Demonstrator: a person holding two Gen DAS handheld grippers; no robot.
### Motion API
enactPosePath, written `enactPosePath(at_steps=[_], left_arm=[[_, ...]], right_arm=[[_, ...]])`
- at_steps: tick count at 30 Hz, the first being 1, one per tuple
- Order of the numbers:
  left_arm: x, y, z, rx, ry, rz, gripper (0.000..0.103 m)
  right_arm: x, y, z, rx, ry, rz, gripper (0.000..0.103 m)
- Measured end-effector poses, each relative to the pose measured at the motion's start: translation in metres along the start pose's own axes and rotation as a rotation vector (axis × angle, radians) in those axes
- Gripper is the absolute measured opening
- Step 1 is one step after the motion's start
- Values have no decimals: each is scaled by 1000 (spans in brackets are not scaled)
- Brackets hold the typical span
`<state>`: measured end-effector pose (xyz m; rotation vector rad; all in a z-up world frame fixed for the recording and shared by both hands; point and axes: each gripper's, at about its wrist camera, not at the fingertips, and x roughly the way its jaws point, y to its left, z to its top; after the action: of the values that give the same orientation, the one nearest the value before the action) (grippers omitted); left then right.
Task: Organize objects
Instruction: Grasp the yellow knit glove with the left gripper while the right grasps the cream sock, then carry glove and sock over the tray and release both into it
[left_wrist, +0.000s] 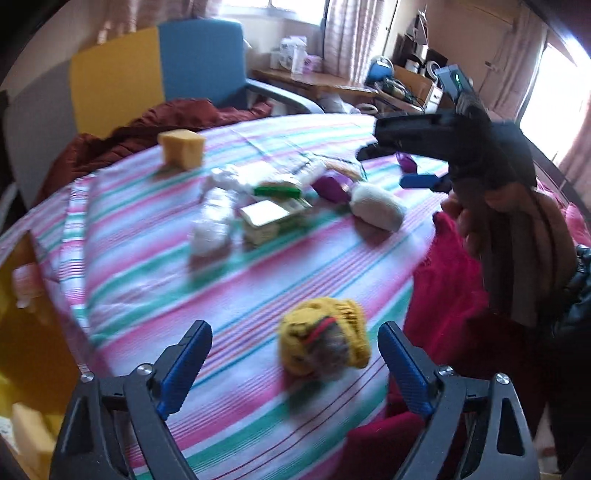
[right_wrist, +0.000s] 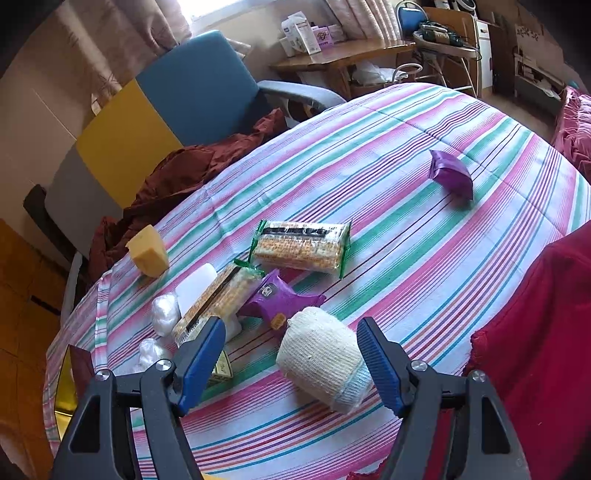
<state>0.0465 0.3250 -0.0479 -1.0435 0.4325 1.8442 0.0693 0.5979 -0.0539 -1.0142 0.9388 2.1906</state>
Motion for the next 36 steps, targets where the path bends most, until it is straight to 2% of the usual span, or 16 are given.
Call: enactPosePath(at_steps=[3, 5, 6, 7, 11, 14, 15, 21, 22, 23, 26, 32, 36], left_arm=[[19, -11, 3, 25, 28, 4, 91], [34, -14, 1, 40, 61, -1, 70], [42, -13, 0, 37, 89, -21, 51], [46, -10, -2, 20, 106, -41, 51], [36, 1, -7, -16, 67, -77, 45], [33, 17, -12, -69, 60, -94, 45], [31, 21, -14, -83, 55, -95, 45], [22, 32, -24, -125, 43, -80, 45], [19, 33, -26, -130, 41, -76, 45], [16, 34, -28, -136, 39, -71, 44], [8, 38, -32, -143, 28, -53, 42], [-18, 51, -38, -163, -24, -25, 42], [-35, 61, -42, -187, -59, -12, 42]], right_arm=[[-1, -7, 2, 27, -2, -1, 75], [-1, -16, 4, 63, -4, -8, 75], [0, -21, 5, 86, -3, -14, 75], [1, -25, 5, 104, 1, -22, 75], [19, -33, 4, 125, 87, -66, 75], [35, -24, 0, 64, 161, -101, 76], [39, -19, -2, 28, 172, -127, 76], [52, -4, -12, -78, 223, -152, 76], [53, -1, -13, -92, 229, -147, 69], [53, 1, -15, -104, 231, -138, 66], [49, 8, -20, -142, 220, -158, 64], [29, 29, -37, -218, 216, -125, 63], [14, 47, -51, -272, 206, -35, 63]])
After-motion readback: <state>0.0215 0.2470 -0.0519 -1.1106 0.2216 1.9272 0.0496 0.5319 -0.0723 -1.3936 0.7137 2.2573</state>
